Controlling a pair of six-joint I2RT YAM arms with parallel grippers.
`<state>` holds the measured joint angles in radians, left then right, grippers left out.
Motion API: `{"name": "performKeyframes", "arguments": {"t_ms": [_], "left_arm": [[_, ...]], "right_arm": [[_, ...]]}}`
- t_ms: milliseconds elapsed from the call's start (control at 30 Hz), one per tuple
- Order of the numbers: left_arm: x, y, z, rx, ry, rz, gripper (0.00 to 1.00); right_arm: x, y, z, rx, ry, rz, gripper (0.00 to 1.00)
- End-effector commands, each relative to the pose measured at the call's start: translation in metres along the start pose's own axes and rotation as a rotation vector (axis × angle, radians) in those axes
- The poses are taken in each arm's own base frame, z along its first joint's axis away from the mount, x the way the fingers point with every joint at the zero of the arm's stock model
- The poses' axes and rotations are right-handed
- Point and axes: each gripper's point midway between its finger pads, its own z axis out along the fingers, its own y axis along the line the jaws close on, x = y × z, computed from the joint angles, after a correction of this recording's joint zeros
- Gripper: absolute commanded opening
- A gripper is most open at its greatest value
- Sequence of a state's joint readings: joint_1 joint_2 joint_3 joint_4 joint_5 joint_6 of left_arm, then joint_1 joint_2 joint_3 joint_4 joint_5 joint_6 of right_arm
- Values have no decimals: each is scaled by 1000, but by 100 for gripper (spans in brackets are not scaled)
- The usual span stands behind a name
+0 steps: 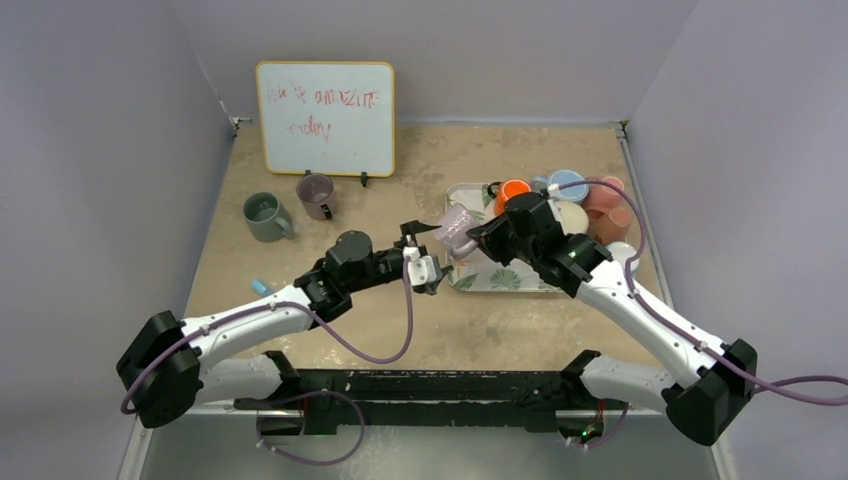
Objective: Turn the mug right side up
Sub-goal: Turn over the cup on the tray.
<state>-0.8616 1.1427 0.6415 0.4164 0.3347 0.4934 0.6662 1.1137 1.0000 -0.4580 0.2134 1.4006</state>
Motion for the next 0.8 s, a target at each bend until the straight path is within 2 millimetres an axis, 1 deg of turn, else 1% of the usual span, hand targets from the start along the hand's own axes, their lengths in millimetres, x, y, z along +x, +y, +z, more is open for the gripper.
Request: {"name": "performKeyframes", "arguments": {"t_ms": [0, 67, 167, 267, 367, 567, 767], "left_arm": [[-31, 25, 14, -104, -120, 136, 77], [-31, 24, 21, -98, -126, 155, 76], [-21, 23, 29, -113, -118, 176, 74], [-16, 20, 30, -121, -121, 196, 72], [-15, 22, 31, -154, -127, 212, 71], [-18, 21, 35, -183, -151, 263, 64], [-12, 17, 38, -182, -144, 301, 58]], "right_arm": [[-16, 63, -33, -237, -19, 104, 0], [-13, 64, -34, -247, -2, 111, 0], [-11, 66, -35, -256, 13, 121, 0], [-10, 65, -37, -261, 18, 135, 0], [-11, 65, -38, -267, 16, 150, 0], [-7, 68, -39, -287, 55, 192, 0], [-4, 73, -41, -305, 84, 211, 0]]}}
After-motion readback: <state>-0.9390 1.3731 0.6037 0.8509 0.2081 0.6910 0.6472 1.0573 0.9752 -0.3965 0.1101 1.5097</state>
